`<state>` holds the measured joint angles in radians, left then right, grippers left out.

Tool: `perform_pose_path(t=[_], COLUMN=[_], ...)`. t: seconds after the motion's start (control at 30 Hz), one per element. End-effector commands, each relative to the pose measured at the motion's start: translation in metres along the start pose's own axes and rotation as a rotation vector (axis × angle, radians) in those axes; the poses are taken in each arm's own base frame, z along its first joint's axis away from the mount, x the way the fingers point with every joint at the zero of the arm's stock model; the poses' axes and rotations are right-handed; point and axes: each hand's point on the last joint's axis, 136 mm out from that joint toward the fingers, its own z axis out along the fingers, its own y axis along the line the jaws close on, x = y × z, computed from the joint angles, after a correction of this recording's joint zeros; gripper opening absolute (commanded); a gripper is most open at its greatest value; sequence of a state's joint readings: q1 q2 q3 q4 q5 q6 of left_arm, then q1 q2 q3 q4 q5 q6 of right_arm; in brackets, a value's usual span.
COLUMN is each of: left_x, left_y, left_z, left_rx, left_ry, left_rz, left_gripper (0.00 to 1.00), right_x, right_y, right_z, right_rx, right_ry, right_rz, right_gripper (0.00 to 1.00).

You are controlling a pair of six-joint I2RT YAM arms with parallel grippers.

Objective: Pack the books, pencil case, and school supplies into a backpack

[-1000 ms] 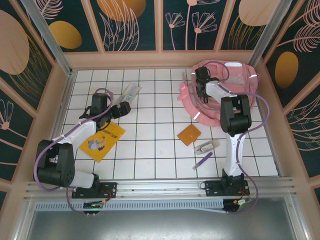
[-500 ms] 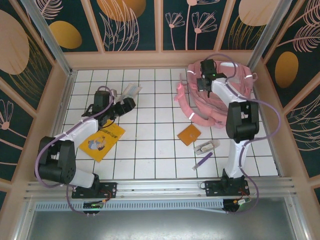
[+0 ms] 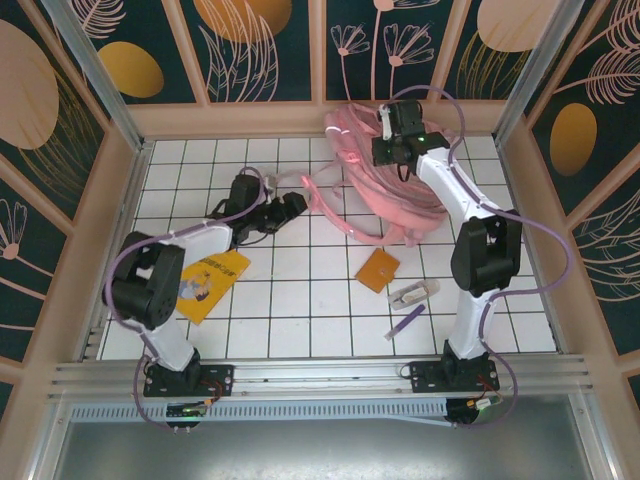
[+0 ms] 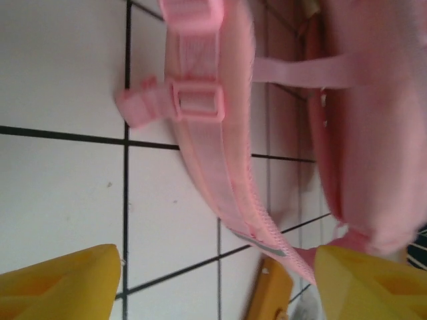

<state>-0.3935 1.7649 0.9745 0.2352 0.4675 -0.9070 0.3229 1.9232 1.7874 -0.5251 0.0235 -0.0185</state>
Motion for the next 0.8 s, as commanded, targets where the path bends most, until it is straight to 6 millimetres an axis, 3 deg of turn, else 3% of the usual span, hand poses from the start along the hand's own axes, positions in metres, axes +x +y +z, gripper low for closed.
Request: perform_pose_path(t=[0.0, 0.13, 0.2, 0.4, 0.53, 0.63, 0.77], left_x=[-0.016, -0.028, -0.035, -0.065, -0.099, -0.129, -0.175], left_y=[-0.014, -0.004, 0.008, 0.015, 0.029, 0.043, 0.057], left_z=[0.016, 0.037, 0.05, 0.09, 0.102, 0.103, 0.085], left_rx=[0.027, -0.068, -0.118, -0.163, -0.263, -0.285, -0.287], left_ry=[-0.01, -0.006, -0.014, -0.037, -0.099, -0.142, -0.224], left_rz=[-0.02, 0.0, -0.018, 0.013, 0.058, 0.026, -0.018], left_gripper=[0.7, 0.66, 0.59, 0.25, 0.0, 0.0, 0.0], right_x=[-0.071, -0.074, -0.074, -0.057, -0.036, -0.022, -0.008], right_y=[0.027, 0.045, 0.054, 0.072, 0.086, 0.1, 0.12], right_z=[-0.042, -0.051, -0.055, -0.05, -0.036, -0.026, -0.009], right_rx=[-0.116, -0.192, -0.21, -0.245, -0.274, -0.31, -0.326], right_ry=[-0.221, -0.232, -0.245, -0.235, -0.195, -0.166, -0.131], right_rz=[0.047, 0.057, 0.034, 0.009, 0.013, 0.045, 0.186], right_gripper=[0.0, 0.0, 0.0, 0.0, 0.0, 0.0, 0.0])
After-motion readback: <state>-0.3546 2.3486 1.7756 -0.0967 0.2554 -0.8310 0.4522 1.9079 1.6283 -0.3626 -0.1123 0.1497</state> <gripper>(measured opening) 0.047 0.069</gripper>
